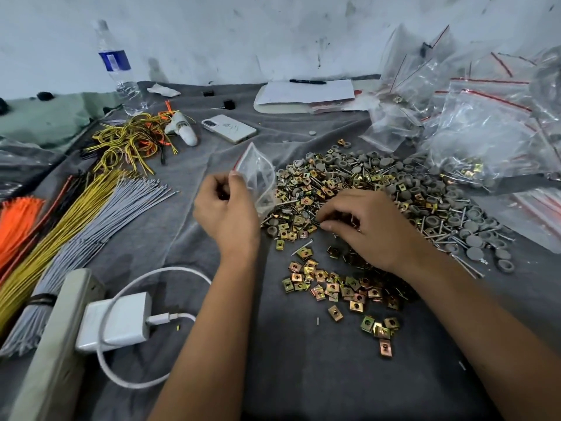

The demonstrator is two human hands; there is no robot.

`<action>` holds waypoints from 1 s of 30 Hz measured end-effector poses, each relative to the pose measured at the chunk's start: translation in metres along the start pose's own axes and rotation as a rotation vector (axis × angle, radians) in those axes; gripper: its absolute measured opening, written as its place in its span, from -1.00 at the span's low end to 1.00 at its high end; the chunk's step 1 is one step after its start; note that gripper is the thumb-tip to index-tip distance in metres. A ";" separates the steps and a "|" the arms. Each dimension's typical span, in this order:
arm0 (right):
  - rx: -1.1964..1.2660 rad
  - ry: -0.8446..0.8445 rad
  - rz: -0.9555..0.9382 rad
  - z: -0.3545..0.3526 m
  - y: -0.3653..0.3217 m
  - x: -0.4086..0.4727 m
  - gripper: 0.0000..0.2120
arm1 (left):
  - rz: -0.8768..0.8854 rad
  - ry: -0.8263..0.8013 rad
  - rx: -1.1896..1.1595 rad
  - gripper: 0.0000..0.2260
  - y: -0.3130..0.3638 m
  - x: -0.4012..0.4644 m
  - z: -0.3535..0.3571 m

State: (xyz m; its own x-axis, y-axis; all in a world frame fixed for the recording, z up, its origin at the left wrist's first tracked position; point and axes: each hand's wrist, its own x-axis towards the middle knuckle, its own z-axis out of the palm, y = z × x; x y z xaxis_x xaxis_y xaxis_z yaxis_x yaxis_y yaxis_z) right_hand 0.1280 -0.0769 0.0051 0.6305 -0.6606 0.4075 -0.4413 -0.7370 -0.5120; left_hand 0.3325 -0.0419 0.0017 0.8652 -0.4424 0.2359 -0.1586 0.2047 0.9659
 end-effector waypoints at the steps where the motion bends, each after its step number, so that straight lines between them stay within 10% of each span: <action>1: -0.032 -0.007 -0.021 0.001 -0.004 0.002 -0.86 | -0.035 0.018 -0.030 -0.84 -0.001 0.003 -0.001; 12: -0.251 -0.340 -0.188 0.027 -0.033 0.032 -0.88 | -0.159 0.042 -0.127 -0.87 -0.001 0.007 -0.002; 30: 0.056 -0.051 0.048 0.021 -0.014 0.028 -0.95 | -0.169 0.033 -0.111 -0.85 -0.002 0.009 -0.001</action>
State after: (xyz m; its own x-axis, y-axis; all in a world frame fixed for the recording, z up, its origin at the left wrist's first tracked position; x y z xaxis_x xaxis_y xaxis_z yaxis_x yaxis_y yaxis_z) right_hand 0.1650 -0.0816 0.0077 0.6419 -0.6856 0.3433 -0.4361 -0.6947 -0.5720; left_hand 0.3416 -0.0453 0.0022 0.8907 -0.4498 0.0655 0.0422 0.2253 0.9734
